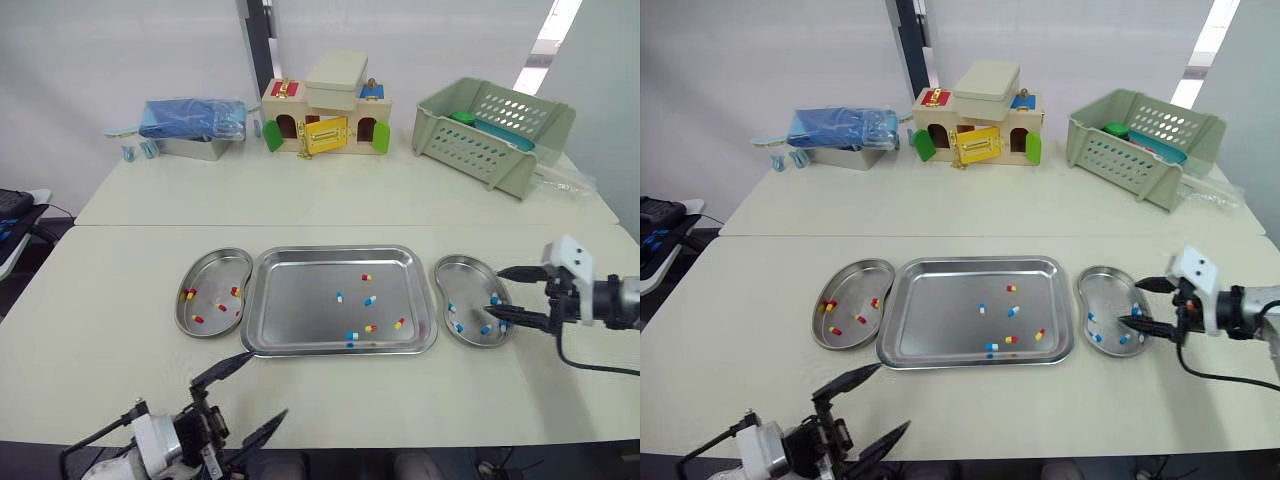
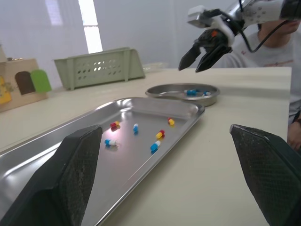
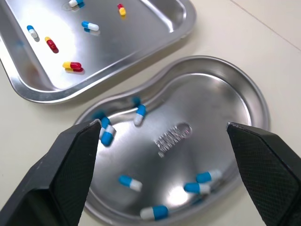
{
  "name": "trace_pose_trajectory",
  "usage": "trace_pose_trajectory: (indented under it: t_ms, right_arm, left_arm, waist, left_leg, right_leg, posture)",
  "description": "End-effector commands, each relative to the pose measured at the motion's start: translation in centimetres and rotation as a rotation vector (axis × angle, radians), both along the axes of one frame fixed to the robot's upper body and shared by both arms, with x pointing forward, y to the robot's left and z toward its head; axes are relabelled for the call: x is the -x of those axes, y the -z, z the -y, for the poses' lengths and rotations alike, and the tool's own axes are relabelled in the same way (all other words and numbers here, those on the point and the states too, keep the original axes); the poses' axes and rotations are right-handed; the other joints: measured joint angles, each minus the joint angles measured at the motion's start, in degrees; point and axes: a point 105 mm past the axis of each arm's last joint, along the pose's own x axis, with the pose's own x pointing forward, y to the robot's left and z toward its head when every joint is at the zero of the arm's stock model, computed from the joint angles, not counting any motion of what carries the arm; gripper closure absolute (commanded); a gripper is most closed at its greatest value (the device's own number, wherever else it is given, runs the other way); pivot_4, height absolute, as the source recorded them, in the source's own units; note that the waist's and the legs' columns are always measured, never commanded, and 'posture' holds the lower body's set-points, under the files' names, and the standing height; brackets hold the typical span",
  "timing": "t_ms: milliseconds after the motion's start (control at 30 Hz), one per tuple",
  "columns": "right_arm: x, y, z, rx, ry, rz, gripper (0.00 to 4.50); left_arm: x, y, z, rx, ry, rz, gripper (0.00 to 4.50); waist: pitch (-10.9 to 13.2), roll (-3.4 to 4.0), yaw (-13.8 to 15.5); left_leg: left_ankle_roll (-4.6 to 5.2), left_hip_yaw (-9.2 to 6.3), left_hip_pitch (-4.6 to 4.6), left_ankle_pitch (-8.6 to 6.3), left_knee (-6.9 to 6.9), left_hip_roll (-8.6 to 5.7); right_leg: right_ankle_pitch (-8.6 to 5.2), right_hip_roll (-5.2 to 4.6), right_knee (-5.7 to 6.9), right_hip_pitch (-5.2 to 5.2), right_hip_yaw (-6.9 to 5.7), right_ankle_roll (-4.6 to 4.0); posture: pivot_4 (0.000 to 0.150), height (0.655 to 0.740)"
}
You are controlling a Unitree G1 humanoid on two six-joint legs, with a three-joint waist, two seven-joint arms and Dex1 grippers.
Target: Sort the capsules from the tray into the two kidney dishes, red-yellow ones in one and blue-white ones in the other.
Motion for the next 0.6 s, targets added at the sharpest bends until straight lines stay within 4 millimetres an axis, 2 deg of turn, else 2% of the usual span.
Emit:
trace_pose_trajectory:
  t_ms: [33, 200, 267, 600]
  right_arm:
    - [-0.2, -1.6, 3.5, 0.016, 0.063, 0.054, 0.02]
    - [-1.0, -1.1, 7.2, 0.047, 0.159, 0.047, 0.02]
    - [-1.6, -1.2, 8.0, 0.032, 0.19, 0.055, 0.02]
    - [-2.5, 0.0, 8.2, 0.065, 0.172, 0.047, 0.02]
  left_arm:
    - [0.6, -1.1, -1.9, -0.027, -0.084, 0.018, 0.0]
    - [1.2, -1.1, -4.9, -0.082, -0.191, -0.007, 0.0]
    - [1.5, -1.1, -5.8, -0.105, -0.212, -0.011, 0.0]
    - [1.8, -1.1, -5.5, -0.098, -0.221, -0.001, 0.0]
  waist:
    - [0.0, 0.0, -0.14]
    - [-0.01, 0.04, -0.24]
    - [0.01, 0.07, -0.35]
    - [0.02, 0.09, -0.58]
  left_leg:
    - [0.0, 0.01, 0.02, 0.0, -0.01, 0.0]
    - [0.0, 0.06, 0.09, 0.0, -0.02, 0.0]
    - [0.0, 0.09, 0.09, 0.0, -0.02, 0.0]
    - [-0.01, 0.12, 0.07, 0.0, -0.02, 0.01]
  right_leg:
    - [0.0, 0.0, 0.0, 0.0, 0.01, 0.0]
    - [0.0, 0.0, 0.02, 0.02, 0.05, 0.0]
    - [0.0, 0.0, 0.02, 0.01, 0.06, 0.0]
    - [0.0, -0.01, 0.0, 0.01, 0.08, 0.0]
  posture:
    - [0.15, 0.74]
    - [0.15, 0.74]
    - [0.15, 0.74]
    - [0.15, 0.74]
